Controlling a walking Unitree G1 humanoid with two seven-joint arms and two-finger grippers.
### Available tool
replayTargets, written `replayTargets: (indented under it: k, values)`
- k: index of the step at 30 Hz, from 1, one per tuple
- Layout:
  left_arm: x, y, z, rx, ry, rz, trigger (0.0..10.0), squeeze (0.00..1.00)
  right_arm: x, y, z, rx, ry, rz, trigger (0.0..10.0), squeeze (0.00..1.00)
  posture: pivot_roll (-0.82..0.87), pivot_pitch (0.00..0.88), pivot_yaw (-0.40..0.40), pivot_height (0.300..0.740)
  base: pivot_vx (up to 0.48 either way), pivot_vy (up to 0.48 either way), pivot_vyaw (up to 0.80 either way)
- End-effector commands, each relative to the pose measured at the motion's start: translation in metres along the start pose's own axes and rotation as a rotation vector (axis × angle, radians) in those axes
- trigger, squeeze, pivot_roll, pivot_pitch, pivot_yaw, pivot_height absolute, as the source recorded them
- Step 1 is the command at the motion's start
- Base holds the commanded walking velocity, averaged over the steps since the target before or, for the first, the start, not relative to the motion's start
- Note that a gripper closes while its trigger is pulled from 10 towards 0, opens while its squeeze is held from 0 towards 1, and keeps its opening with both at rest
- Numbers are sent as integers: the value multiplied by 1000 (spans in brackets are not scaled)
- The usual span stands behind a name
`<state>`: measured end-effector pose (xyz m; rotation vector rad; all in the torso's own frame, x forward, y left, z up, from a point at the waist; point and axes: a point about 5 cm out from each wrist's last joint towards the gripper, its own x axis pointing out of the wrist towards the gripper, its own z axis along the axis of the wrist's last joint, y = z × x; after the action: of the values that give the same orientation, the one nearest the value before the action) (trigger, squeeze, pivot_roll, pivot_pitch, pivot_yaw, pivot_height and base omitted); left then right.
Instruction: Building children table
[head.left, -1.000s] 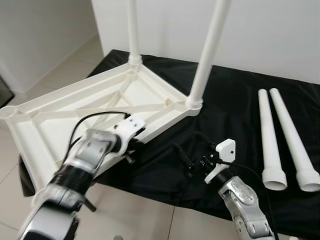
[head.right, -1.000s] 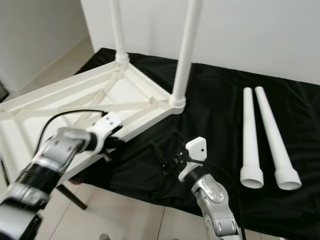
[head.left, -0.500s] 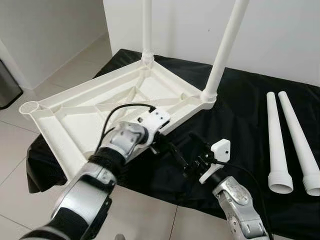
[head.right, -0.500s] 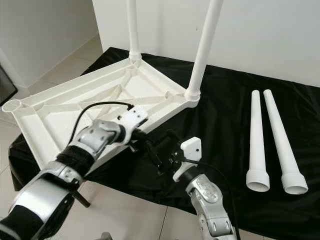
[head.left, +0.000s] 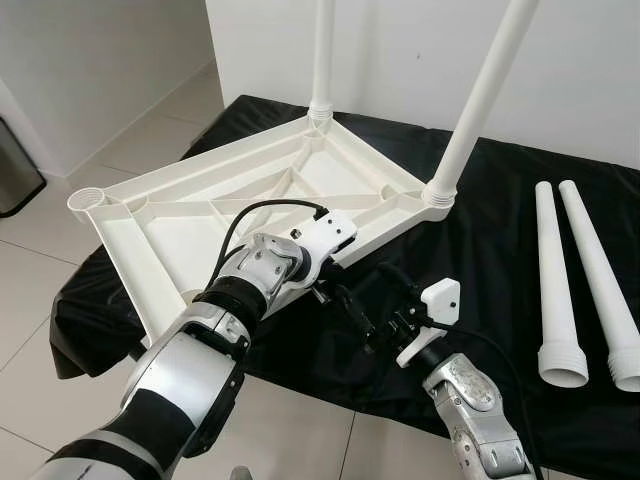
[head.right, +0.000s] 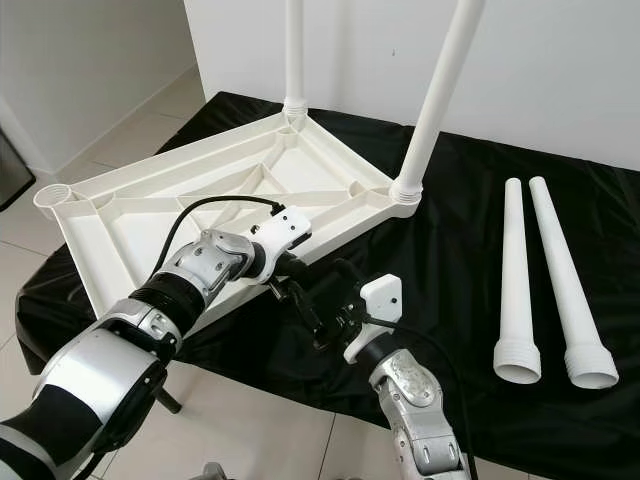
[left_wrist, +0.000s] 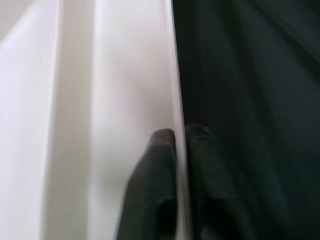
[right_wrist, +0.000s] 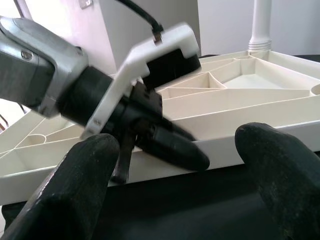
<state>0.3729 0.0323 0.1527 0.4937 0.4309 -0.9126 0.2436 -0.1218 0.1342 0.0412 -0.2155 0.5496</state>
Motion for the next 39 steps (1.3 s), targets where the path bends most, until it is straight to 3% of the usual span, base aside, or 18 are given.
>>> replayTargets:
  k: [1, 9, 10, 12, 13, 15, 20, 21, 22, 24, 26, 29, 33, 36, 39]
  values:
    - [-7, 16, 18, 39, -62, 145, 10000, 1000, 0, 1, 1, -9, -6, 8, 10000, 0, -71, 30, 37, 740, 0, 0, 0]
    - [-16, 27, 22, 15, -116, 173, 10000, 1000, 0, 2, 1, -10, -6, 11, 10000, 0, -75, 24, 37, 740, 0, 0, 0]
    - [-19, 28, 25, 27, -133, 162, 10000, 361, 0, 2, 1, -11, -7, 11, 10000, 0, -76, 21, 35, 740, 0, 0, 0]
    - [-19, 28, 25, 27, -133, 162, 10000, 361, 0, 2, 1, -11, -7, 11, 10000, 0, -76, 21, 35, 740, 0, 0, 0]
    - [-21, 29, 26, 25, -146, 148, 10000, 0, 0, 2, 1, -11, -7, 10, 10000, 0, -75, 21, 35, 740, 0, 0, 0]
    - [-21, 29, 26, 25, -146, 148, 10000, 0, 0, 2, 1, -11, -7, 10, 10000, 0, -75, 21, 35, 740, 0, 0, 0]
    - [-38, 36, 21, 70, -165, 148, 10000, 0, 5, -3, 5, -18, -27, -19, 10000, 0, -69, 13, 27, 740, 0, 0, 0]
    - [-48, 40, 12, 78, -153, 158, 10000, 0, 8, -7, 9, -19, -42, -36, 10000, 0, -65, 12, 22, 740, 0, 0, 0]
    - [-48, 40, 12, 78, -153, 158, 10000, 0, 8, -7, 9, -19, -42, -36, 10000, 0, -65, 12, 22, 740, 0, 0, 0]
    - [-67, 48, -14, 80, -97, 176, 10000, 0, 13, -16, 18, -31, -69, -65, 10000, 0, -57, 15, 17, 740, 0, 0, 0]
    - [-67, 48, -14, 80, -97, 176, 10000, 0, 13, -16, 18, -31, -69, -65, 10000, 0, -57, 15, 17, 740, 0, 0, 0]
    - [-86, 54, -40, 57, -37, 210, 10000, 0, 22, -28, 26, -57, -81, -97, 10000, 0, -37, 21, 3, 740, 0, 0, 0]
    - [-89, 55, -45, 45, -26, 221, 10000, 0, 24, -31, 28, -70, -82, -99, 10000, 0, -36, 22, 2, 740, 0, 0, 0]
    - [-92, 56, -69, -7, 46, 270, 10000, 0, 32, -40, 33, -80, -90, -145, 10000, 0, -27, 26, -7, 740, 0, 0, 0]
    - [-92, 53, -75, -20, 63, 272, 10000, 0, 34, -40, 34, -81, -93, -146, 10000, 0, -27, 29, -8, 740, 0, 0, 0]
